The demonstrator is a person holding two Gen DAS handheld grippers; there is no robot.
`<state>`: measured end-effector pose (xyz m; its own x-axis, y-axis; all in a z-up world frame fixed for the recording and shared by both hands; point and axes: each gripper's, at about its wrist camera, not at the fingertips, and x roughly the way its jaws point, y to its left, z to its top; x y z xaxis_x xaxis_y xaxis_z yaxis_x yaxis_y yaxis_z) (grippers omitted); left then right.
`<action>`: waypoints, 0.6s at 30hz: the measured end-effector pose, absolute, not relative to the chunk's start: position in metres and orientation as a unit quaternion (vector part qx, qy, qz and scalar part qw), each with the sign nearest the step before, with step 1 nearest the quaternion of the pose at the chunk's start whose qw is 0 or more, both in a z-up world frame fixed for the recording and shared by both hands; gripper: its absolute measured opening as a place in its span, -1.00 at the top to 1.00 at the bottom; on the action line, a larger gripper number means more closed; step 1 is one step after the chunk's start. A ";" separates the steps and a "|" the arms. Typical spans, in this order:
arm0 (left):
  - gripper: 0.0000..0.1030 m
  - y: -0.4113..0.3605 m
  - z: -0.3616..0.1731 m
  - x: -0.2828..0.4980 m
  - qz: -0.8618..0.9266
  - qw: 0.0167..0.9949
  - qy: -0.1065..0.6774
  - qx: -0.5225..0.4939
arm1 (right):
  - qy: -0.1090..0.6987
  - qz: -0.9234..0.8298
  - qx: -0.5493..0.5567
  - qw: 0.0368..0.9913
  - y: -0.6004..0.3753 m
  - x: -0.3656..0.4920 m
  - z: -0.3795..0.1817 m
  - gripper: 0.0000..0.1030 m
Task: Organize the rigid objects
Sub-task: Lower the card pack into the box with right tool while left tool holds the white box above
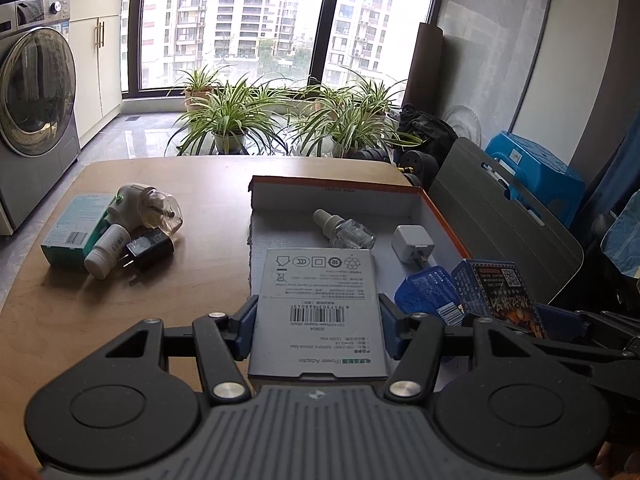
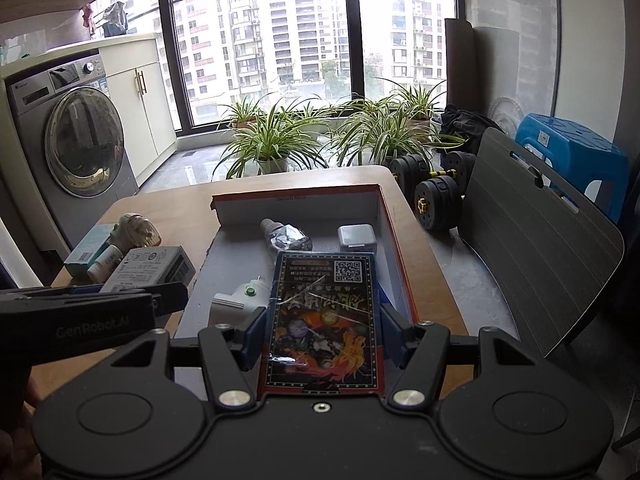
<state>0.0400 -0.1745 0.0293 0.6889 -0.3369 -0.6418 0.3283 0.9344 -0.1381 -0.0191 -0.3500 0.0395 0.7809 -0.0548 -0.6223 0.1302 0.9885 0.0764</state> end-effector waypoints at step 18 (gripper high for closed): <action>-0.17 -0.177 0.037 0.064 -0.180 0.922 0.344 -0.002 | 0.323 -0.045 0.059 0.944 -0.352 0.001 0.045 -0.39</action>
<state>0.0645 -0.1769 0.0371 0.6992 -0.3326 -0.6328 0.3300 0.9354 -0.1269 0.0006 -0.3522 0.0450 0.7879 -0.0467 -0.6140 0.1228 0.9890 0.0824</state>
